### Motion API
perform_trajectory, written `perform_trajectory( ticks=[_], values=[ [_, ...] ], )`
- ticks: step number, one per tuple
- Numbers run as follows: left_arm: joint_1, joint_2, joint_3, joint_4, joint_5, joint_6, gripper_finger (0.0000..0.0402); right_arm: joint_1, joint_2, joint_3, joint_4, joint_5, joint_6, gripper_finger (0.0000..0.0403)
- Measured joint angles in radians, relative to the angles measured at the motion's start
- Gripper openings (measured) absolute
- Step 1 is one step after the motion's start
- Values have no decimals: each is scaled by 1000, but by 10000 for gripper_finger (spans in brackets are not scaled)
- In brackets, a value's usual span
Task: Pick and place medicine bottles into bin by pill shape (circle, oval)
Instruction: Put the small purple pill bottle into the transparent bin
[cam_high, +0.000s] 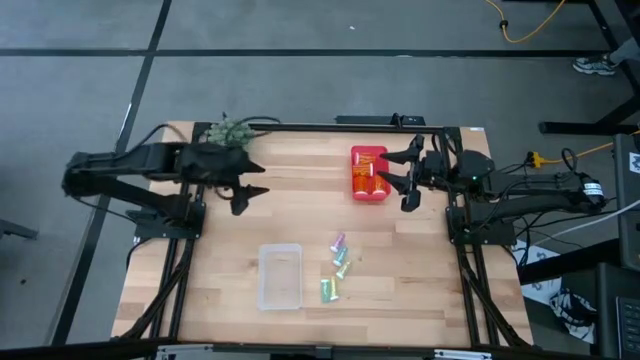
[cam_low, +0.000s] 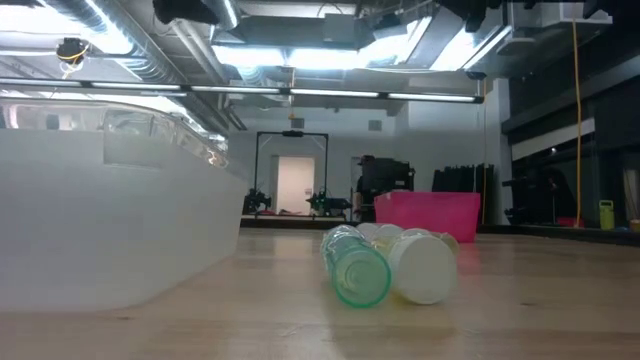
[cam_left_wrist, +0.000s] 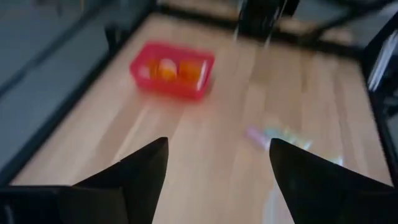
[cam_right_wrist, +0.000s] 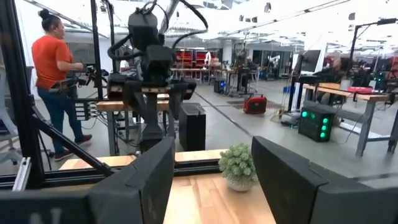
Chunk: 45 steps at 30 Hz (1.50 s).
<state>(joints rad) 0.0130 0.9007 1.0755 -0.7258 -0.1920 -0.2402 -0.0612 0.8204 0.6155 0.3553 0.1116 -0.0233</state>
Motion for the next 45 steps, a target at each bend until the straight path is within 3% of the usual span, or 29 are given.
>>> perform_trajectory(
  ticks=[7,14,20,31,45],
  values=[
    [25,-272,-348,403,12,132,273,0,6,0,-30,0,50,217],
    [83,-467,-601,598,141,150,273,0,15,0,-28,0,57,217],
    [110,-604,-770,721,110,145,273,0,16,0,-28,0,71,217],
    [108,-759,-948,745,79,71,273,0,16,0,-39,0,69,217],
    [101,-786,-1067,878,98,34,273,0,16,0,-40,1,68,217]
  ],
)
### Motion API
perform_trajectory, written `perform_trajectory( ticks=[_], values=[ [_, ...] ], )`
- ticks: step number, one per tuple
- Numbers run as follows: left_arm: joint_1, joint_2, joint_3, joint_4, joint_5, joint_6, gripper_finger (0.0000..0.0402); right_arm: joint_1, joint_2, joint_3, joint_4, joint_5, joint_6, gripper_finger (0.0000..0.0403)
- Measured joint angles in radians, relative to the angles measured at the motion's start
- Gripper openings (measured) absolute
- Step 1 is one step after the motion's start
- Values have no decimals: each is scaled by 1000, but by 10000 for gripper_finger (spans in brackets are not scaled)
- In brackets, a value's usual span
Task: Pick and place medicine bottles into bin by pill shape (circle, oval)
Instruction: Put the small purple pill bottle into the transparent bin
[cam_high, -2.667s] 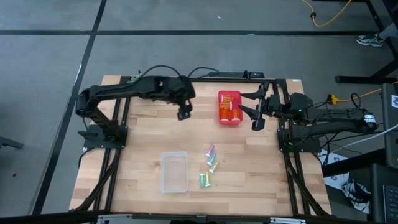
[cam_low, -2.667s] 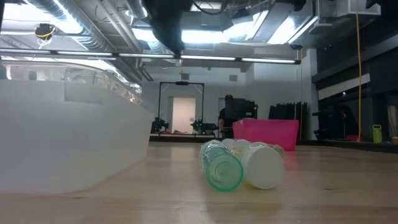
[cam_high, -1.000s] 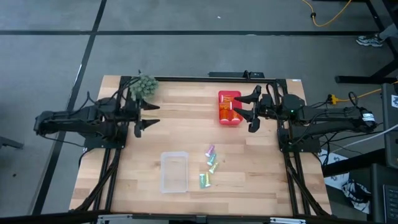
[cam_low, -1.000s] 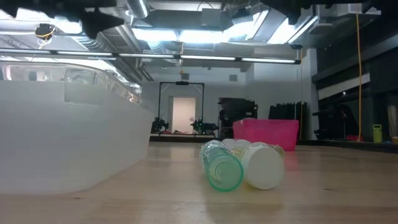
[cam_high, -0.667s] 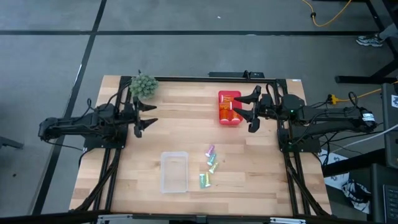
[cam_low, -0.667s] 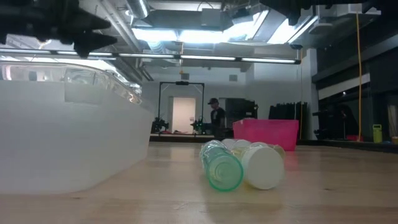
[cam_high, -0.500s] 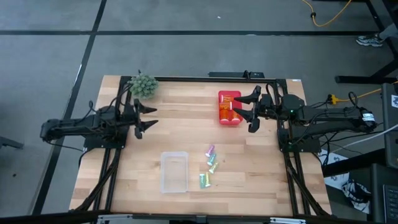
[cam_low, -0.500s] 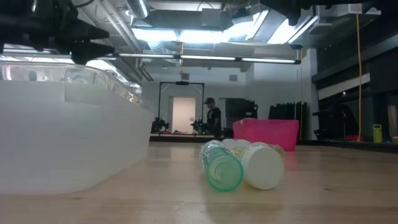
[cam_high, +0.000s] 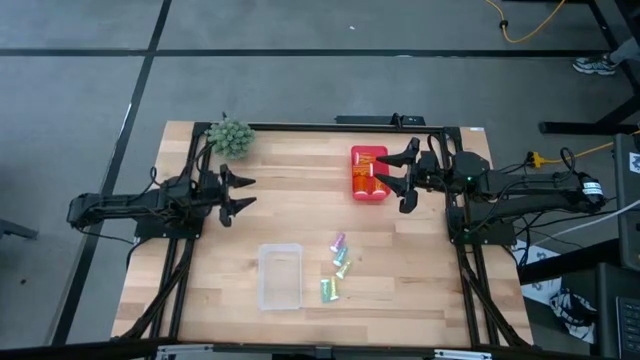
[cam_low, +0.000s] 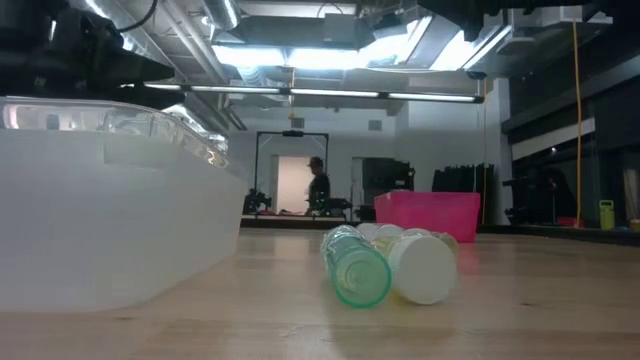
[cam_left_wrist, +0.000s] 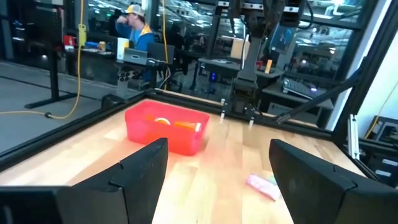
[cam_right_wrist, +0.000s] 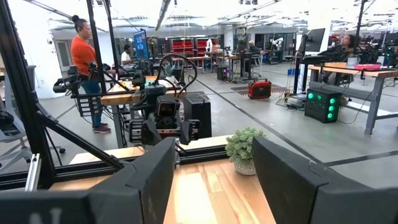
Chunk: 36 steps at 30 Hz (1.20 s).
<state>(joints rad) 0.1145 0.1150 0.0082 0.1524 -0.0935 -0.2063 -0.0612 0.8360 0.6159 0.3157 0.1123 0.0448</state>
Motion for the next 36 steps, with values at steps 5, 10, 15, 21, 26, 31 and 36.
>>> perform_trajectory(
  ticks=[5,10,15,21,26,31,36],
  values=[
    [-26,0,0,-25,7,33,273,0,0,0,0,0,0,217],
    [-44,0,0,-127,7,33,273,0,0,0,-4,0,0,217],
    [-44,2,0,-132,17,40,273,0,0,0,-8,0,0,217],
    [-44,2,0,-132,17,59,273,0,0,0,-9,0,0,217],
    [-44,2,0,-132,17,59,273,0,0,0,-28,0,-3,217],
    [-44,2,0,-132,17,58,273,0,1,0,-87,0,-28,217],
    [-44,2,0,-132,16,62,273,0,31,0,-138,0,-2,217]
  ],
)
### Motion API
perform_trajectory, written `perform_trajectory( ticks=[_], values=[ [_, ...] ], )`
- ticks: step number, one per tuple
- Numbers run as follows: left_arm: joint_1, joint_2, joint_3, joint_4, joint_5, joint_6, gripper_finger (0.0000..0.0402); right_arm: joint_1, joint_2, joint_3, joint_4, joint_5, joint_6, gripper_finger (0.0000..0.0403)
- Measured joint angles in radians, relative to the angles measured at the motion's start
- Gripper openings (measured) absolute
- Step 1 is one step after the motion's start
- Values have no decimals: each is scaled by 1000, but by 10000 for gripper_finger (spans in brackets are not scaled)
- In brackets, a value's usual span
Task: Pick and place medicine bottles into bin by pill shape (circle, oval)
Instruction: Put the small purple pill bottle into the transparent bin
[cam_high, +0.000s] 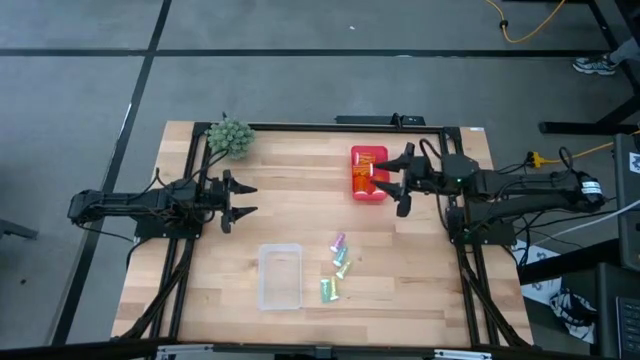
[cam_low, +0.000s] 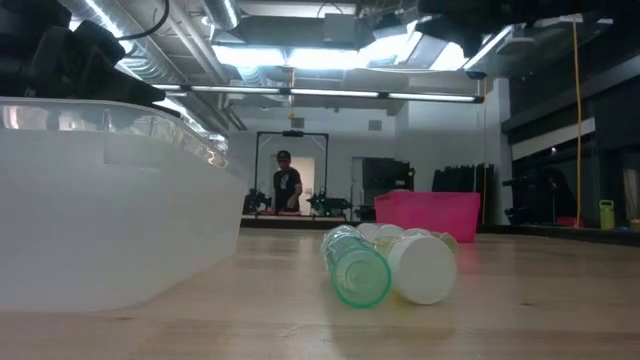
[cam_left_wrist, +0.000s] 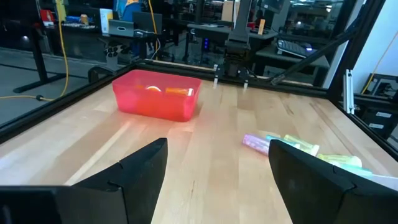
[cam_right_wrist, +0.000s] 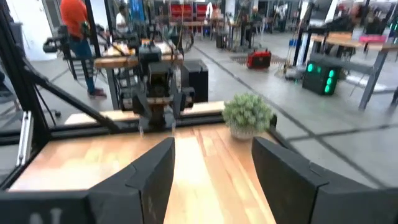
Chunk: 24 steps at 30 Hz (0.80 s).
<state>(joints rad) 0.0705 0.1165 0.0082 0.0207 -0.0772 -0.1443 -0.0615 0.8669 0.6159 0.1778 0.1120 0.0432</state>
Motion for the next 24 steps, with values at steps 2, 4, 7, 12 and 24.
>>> perform_trajectory(
  ticks=[2,4,7,12,24],
  values=[
    [0,0,0,1,-14,23,273,0,26,0,0,0,42,217],
    [0,0,0,2,-17,36,273,0,55,0,5,-8,97,217],
    [0,0,0,2,-17,44,273,3,107,0,7,-83,116,217],
    [0,0,0,2,-17,50,273,51,229,0,3,-155,158,217],
    [0,0,0,2,-16,41,273,152,448,0,7,-177,123,217]
  ],
)
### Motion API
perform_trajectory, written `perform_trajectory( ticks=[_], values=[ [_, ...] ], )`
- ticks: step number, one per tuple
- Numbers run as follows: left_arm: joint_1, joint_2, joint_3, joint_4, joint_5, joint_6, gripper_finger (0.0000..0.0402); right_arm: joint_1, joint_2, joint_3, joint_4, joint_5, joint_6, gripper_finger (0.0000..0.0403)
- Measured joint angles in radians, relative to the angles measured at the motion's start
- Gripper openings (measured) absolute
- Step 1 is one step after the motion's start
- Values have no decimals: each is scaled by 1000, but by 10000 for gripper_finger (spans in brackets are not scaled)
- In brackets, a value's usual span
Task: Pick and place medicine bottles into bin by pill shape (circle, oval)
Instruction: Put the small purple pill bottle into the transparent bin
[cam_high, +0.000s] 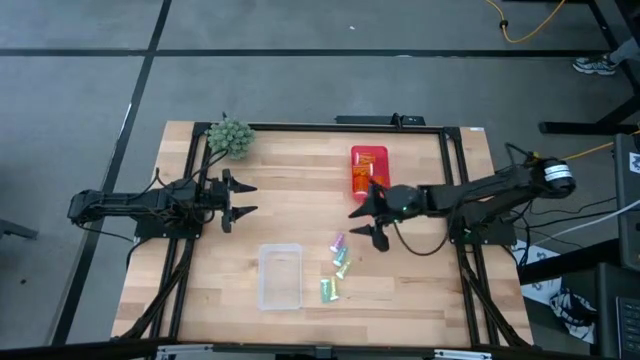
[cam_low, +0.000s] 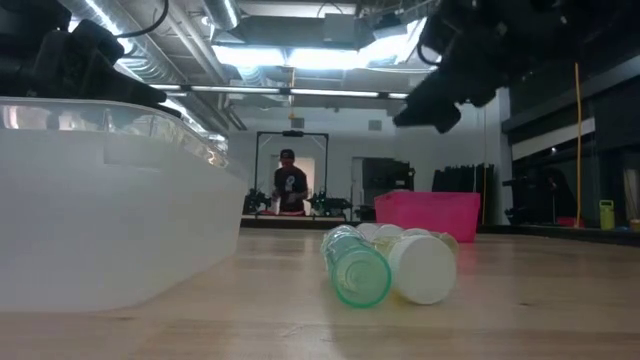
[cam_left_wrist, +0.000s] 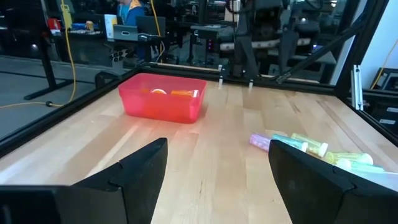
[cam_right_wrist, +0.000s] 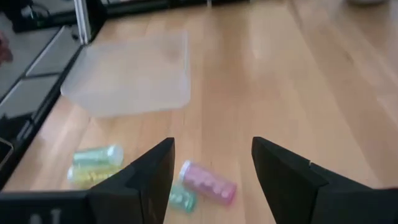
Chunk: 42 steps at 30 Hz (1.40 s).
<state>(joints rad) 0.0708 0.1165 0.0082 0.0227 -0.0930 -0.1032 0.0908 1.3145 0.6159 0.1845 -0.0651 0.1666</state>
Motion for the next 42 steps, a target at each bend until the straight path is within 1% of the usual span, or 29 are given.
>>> perform_trajectory(
  ticks=[3,7,8,10,13,16,18,23,26,29,38,42],
  values=[
    [0,0,0,0,8,-6,273,12,53,0,14,-1,-18,217],
    [0,0,0,0,9,-24,273,12,117,3,103,0,14,217],
    [0,0,0,0,9,-24,273,12,128,15,97,0,16,217],
    [0,0,0,0,9,-24,273,12,149,55,47,-3,11,217],
    [0,0,0,0,9,-24,273,17,184,145,-120,-8,-18,217],
    [0,0,0,0,9,-24,273,20,235,240,-297,-8,-89,217],
    [0,0,0,0,9,-24,273,20,269,292,-369,-8,-136,217],
    [0,0,0,0,9,-24,273,19,353,377,-435,-8,-283,217],
    [0,0,0,0,9,-24,273,19,399,411,-484,-8,-329,217],
    [0,0,0,0,9,-24,273,19,442,434,-513,-8,-332,217],
    [0,0,0,0,9,-24,273,19,516,445,-503,-7,-383,217],
    [0,0,0,0,9,-24,273,19,543,445,-486,48,-385,217]
  ],
)
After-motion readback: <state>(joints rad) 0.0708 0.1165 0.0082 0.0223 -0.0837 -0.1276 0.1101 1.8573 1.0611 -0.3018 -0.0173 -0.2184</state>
